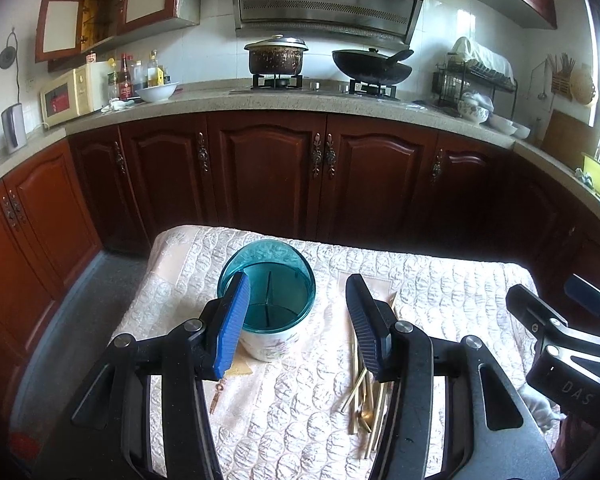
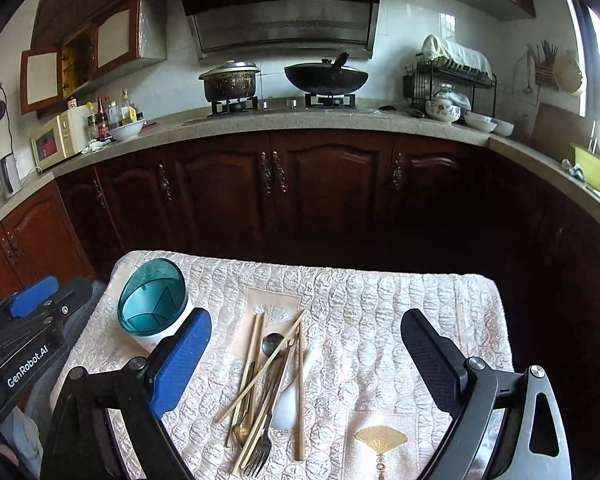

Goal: Organize utensils

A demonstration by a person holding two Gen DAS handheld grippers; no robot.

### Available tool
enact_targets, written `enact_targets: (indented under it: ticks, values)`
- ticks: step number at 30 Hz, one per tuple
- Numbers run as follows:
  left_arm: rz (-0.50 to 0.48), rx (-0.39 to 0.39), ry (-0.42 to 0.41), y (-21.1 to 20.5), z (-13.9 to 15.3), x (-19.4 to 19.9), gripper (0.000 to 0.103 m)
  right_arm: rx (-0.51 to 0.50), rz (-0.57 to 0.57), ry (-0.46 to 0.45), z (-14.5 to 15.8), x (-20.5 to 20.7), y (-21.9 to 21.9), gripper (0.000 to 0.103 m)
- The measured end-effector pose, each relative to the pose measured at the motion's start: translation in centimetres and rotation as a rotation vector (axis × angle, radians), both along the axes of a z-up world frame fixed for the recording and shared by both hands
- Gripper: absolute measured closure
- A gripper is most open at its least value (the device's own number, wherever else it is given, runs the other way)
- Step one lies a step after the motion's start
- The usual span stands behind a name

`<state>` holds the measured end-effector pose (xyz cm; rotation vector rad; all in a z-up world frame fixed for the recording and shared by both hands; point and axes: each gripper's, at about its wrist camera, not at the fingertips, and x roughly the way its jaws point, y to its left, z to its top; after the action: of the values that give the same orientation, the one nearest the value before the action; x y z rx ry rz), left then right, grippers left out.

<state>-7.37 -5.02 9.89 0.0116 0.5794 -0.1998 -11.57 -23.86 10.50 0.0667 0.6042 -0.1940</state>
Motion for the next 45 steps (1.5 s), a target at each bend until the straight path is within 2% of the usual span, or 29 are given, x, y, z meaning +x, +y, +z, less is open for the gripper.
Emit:
enact_targets:
  ticks: [8,18,45]
  values:
    - [-0.008,-0.006,-0.009,0.07,0.31,-0.28,0.054,0.021,-0.006,-0.011,0.25,-0.12,-0.03,0.008]
    - [-0.009,-0.004,-0.009,-0.11,0.42,-0.42,0.054,-0.010,0.001,-0.018,0.42,-0.23,0.49,0.008]
    - [-0.012,-0.001,-0.010,0.18,0.29,-0.43,0.054,0.000,0.004,-0.009,0.45,0.20,0.48,0.008]
